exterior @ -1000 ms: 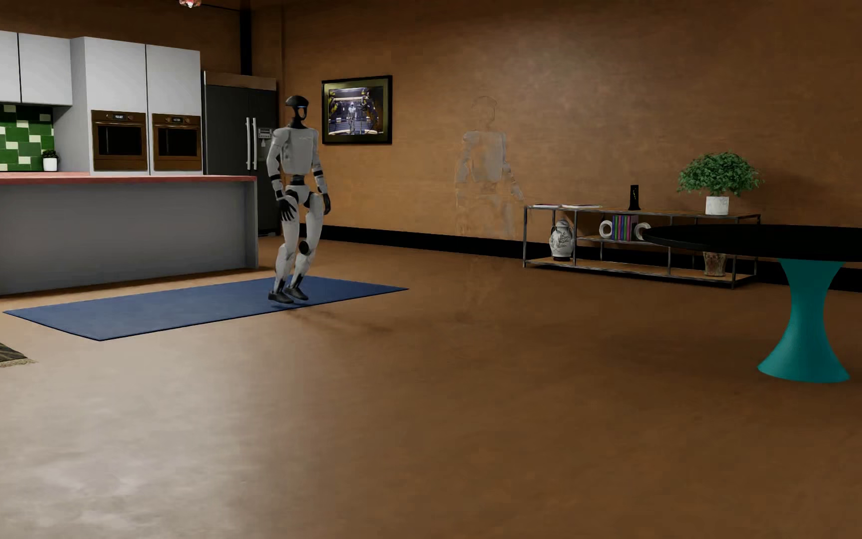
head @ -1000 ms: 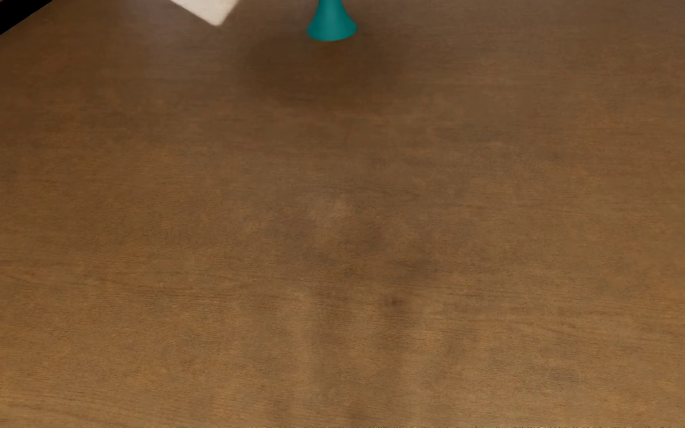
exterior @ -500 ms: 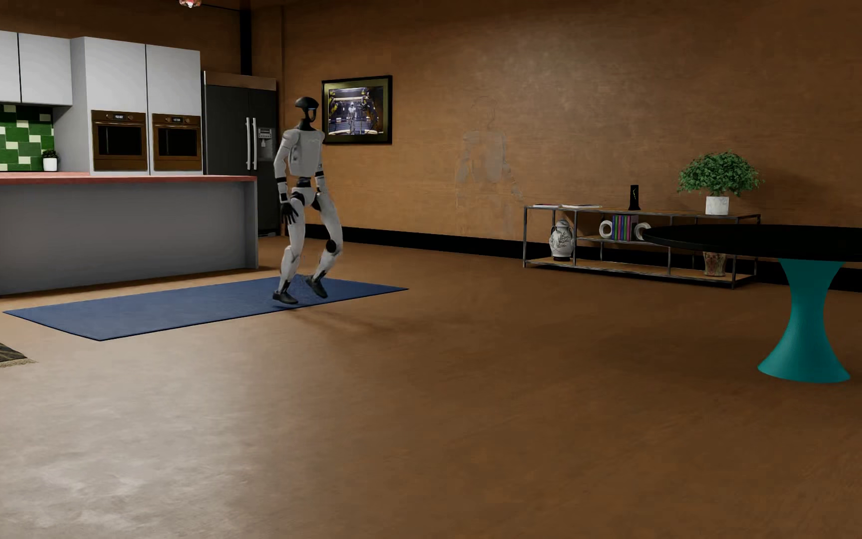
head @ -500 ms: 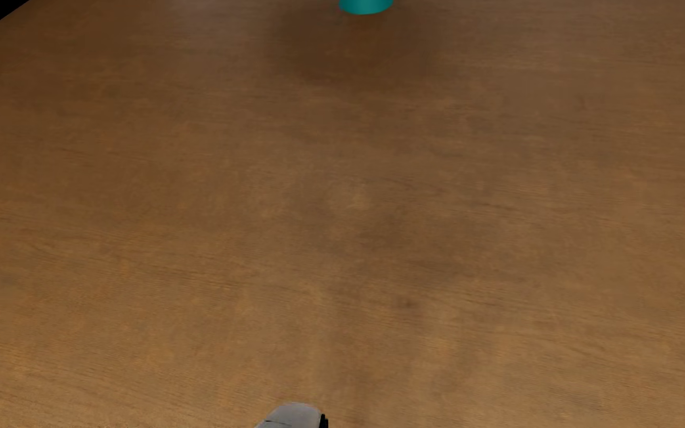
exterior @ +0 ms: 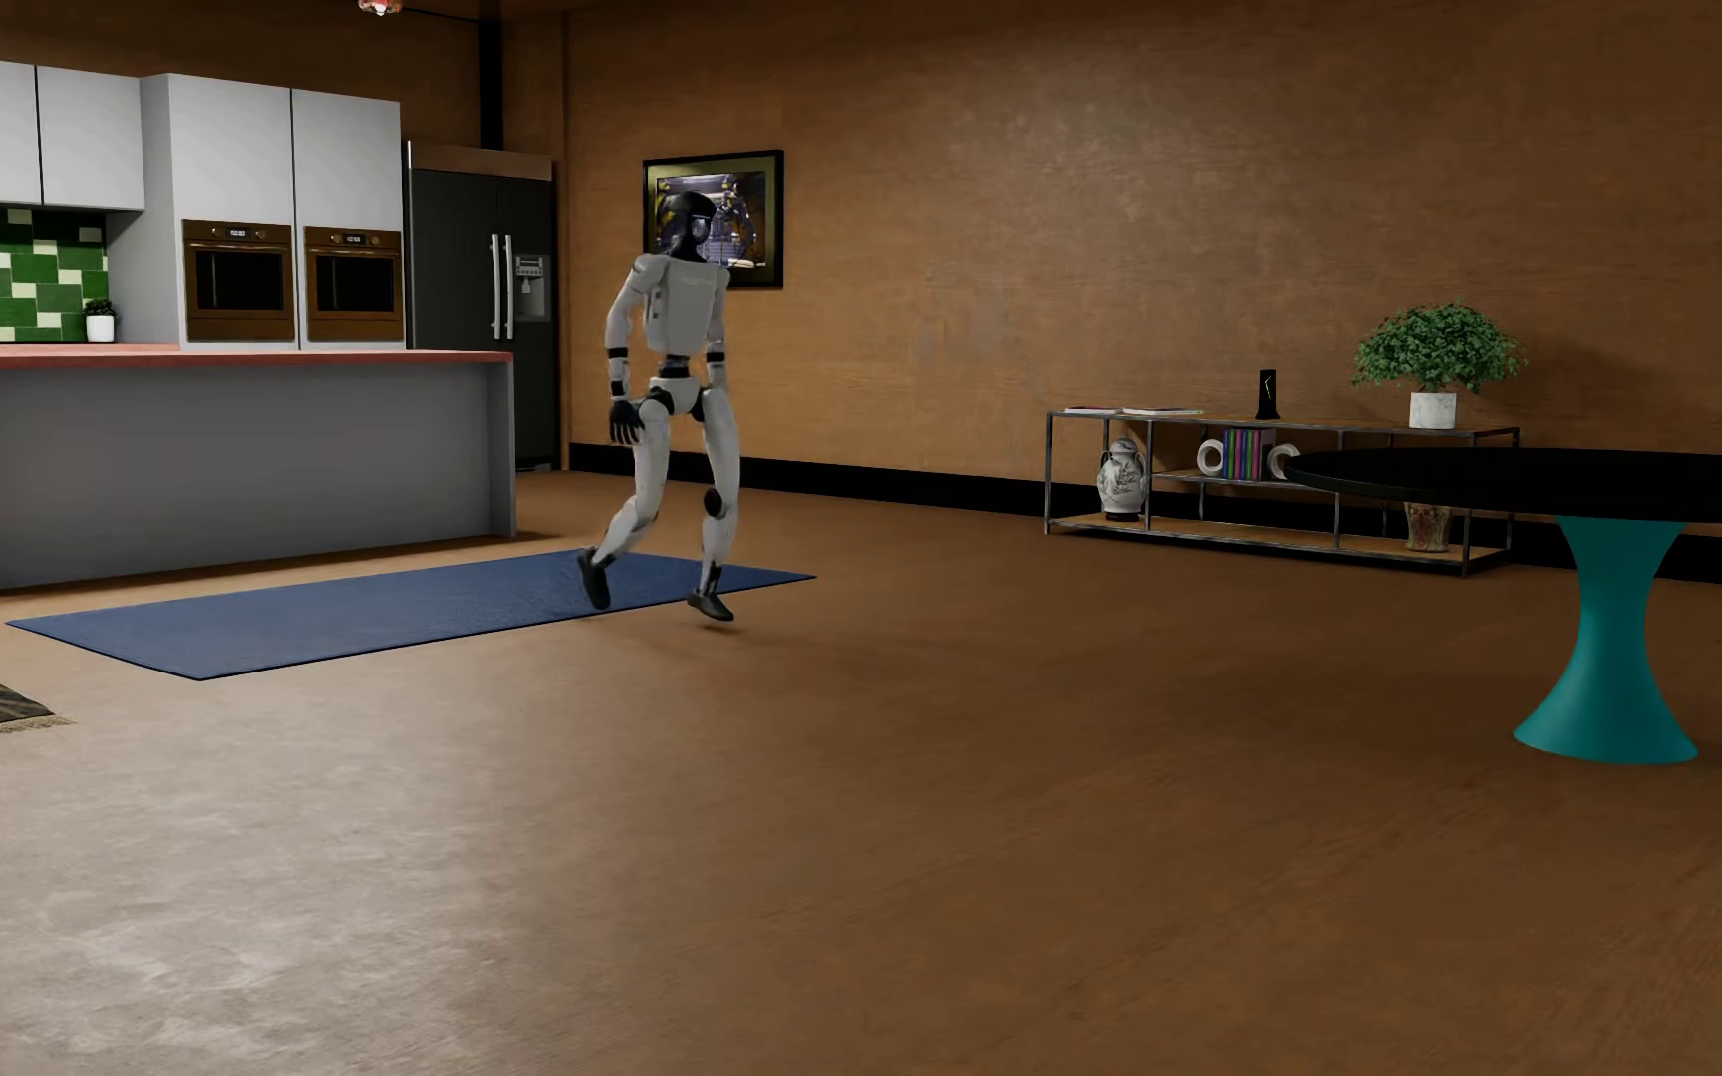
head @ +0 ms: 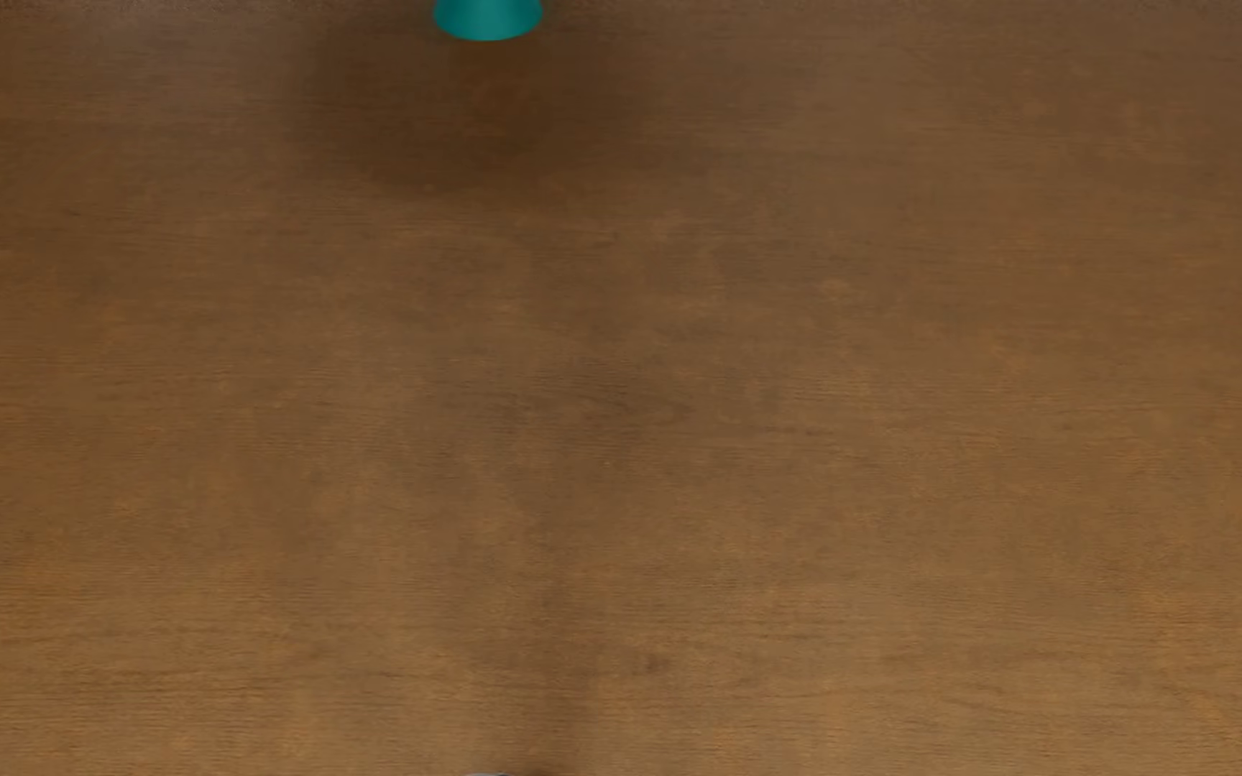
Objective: Head to the dark table
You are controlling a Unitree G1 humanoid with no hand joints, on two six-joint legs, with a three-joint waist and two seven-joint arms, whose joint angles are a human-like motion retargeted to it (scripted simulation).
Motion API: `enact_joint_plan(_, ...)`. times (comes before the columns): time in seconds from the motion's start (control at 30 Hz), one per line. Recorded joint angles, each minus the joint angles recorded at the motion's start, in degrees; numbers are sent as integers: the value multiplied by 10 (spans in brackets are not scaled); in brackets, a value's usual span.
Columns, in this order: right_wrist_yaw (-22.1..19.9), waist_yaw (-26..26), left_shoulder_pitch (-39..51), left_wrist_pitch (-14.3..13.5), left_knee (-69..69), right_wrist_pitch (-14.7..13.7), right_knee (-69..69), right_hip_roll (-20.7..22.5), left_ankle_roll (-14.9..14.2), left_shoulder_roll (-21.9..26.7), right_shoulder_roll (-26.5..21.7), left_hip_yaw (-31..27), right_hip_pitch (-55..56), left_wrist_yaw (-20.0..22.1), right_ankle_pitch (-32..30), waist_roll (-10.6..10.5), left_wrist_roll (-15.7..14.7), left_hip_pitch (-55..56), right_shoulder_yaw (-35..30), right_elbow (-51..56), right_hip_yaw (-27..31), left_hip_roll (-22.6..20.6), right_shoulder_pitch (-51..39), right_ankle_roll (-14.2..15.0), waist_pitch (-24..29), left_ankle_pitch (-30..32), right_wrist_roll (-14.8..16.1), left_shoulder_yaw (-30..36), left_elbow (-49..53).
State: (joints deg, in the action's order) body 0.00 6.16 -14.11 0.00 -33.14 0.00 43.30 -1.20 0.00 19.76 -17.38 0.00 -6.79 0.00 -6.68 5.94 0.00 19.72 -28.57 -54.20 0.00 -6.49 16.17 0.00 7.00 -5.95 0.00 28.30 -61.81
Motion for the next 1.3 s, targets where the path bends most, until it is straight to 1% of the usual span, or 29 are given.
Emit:
enact_joint_plan(0.03,0,-6,21,0,7,0,100,5,0,9,0,0,53,0,-21,6,0,-29,-27,-9,0,-10,6,0,3,-20,0,-20,22)
enact_joint_plan(0.07,0,-16,42,0,14,0,205,15,0,19,0,0,110,0,5,9,0,-57,-49,-16,0,-19,12,0,7,-37,0,-41,46)
enact_joint_plan(0.1,0,-29,61,0,20,0,295,29,0,28,0,0,168,0,56,6,0,-83,-64,-21,0,-22,19,0,9,-51,0,-56,73)
enact_joint_plan(0.13,0,-45,76,0,34,0,353,33,0,38,9,0,220,0,99,12,0,-113,-63,-47,0,-37,19,0,14,-62,0,-114,99)
enact_joint_plan(0.17,0,-62,91,0,41,0,371,39,0,45,11,0,269,0,113,8,0,-140,-69,-59,0,-42,24,0,13,-76,0,-134,121)
enact_joint_plan(0.2,0,-78,105,0,48,0,345,43,0,49,12,0,309,0,102,2,0,-167,-70,-70,0,-44,27,0,13,-91,0,-153,141)
enact_joint_plan(0.23,0,-92,118,0,56,0,278,45,0,51,12,0,338,0,78,-6,0,-196,-67,-77,0,-44,30,0,15,-104,0,-166,158)
enact_joint_plan(0.3,0,-115,141,0,78,0,57,40,0,50,11,0,353,0,40,-21,0,-258,-56,-81,0,-42,34,0,16,-132,0,-179,183)
enact_joint_plan(0.33,0,-125,148,0,87,0,-59,36,0,49,10,0,342,0,51,-26,0,-289,-51,-78,0,-40,34,0,15,-148,0,-182,193)
enact_joint_plan(0.37,0,-136,152,0,90,0,-157,28,0,46,9,0,323,0,89,-28,0,-315,-48,-76,0,-40,31,0,13,-165,0,-183,200)
enact_joint_plan(0.4,0,-150,152,0,86,0,-224,16,0,43,9,0,302,0,145,-29,0,-333,-43,-74,0,-39,26,0,11,-177,0,-180,205)
enact_joint_plan(0.43,0,-164,149,0,77,0,-233,6,0,39,9,0,286,0,185,-31,0,-347,-37,-73,0,-33,19,0,8,-177,0,-173,206)
enact_joint_plan(0.47,0,-171,144,0,67,0,-230,5,0,33,9,0,279,0,167,-37,0,-357,-32,-74,0,-23,11,0,5,-162,0,-164,201)
enact_joint_plan(0.53,0,-145,118,0,38,0,-199,44,0,13,5,0,286,0,43,-66,0,-365,-36,-85,0,1,-13,0,-3,-84,0,-152,165)
enact_joint_plan(0.57,0,-122,98,0,4,0,-179,66,0,2,0,0,279,0,23,-81,0,-361,-50,-93,0,11,-29,0,-9,-14,0,-143,136)
enact_joint_plan(0.63,0,-81,56,0,-119,0,-170,81,0,-7,-13,0,228,0,59,-93,0,-318,-69,-87,0,27,-61,0,-13,144,0,-102,63)
enact_joint_plan(0.67,0,-65,38,0,-195,0,-176,86,0,-9,-22,0,196,0,87,-98,0,-278,-58,-66,0,38,-76,0,-13,167,0,-80,27)
enact_joint_plan(0.7,0,-52,19,0,-268,0,-185,92,0,-10,-33,0,165,0,113,-104,0,-231,-36,-36,0,48,-90,0,-12,134,0,-62,-1)
enact_joint_plan(0.73,0,-40,-2,0,-331,0,-191,95,0,-11,-43,0,137,0,137,-108,0,-181,-7,-2,0,55,-101,0,-12,73,0,-50,-21)
enact_joint_plan(0.8,0,-13,-45,0,-384,0,-201,92,0,-13,-56,0,84,0,178,-105,0,-91,62,55,0,53,-124,0,-12,-30,0,-39,-50)
enact_joint_plan(0.83,0,2,-66,0,-369,0,-205,88,0,-13,-58,0,59,0,199,-102,0,-53,96,80,0,48,-133,0,-12,-55,0,-34,-59)
enact_joint_plan(0.87,0,16,-84,0,-327,0,-209,83,0,-13,-58,0,35,0,218,-99,0,-21,127,101,0,43,-141,0,-13,-64,0,-26,-63)
enact_joint_plan(0.93,0,41,-112,0,-183,0,-217,73,0,-15,-53,0,-6,0,247,-91,0,17,170,137,0,36,-155,0,-11,-55,0,-10,-63)
enact_joint_plan(1.03,0,68,-119,0,55,0,-219,63,0,-29,-45,0,-58,0,274,-92,0,8,164,172,0,50,-163,0,-10,-47,0,10,-69)
enact_joint_plan(1.1,0,75,-107,0,109,0,-207,54,0,-36,-36,0,-81,0,274,-95,0,-1,127,173,0,63,-154,0,-12,-50,0,26,-67)
enact_joint_plan(1.13,0,74,-99,0,93,0,-199,47,0,-37,-28,0,-92,0,266,-91,0,-3,105,165,0,65,-141,0,-14,-23,0,20,-62)
enact_joint_plan(1.2,0,59,-81,0,48,0,-168,26,0,-33,-9,0,-107,0,217,-67,0,-9,70,127,0,51,-95,0,-23,72,0,-26,-41)
enact_joint_plan(1.23,0,44,-73,0,30,0,-134,15,0,-28,0,0,-103,0,168,-52,0,-19,53,94,0,37,-66,0,-28,86,0,-52,-22)
enact_joint_plan(1.3,0,15,-57,0,16,0,-5,-4,0,-9,8,0,-50,0,39,-30,0,-68,9,4,0,13,-14,0,-30,50,0,-95,32)
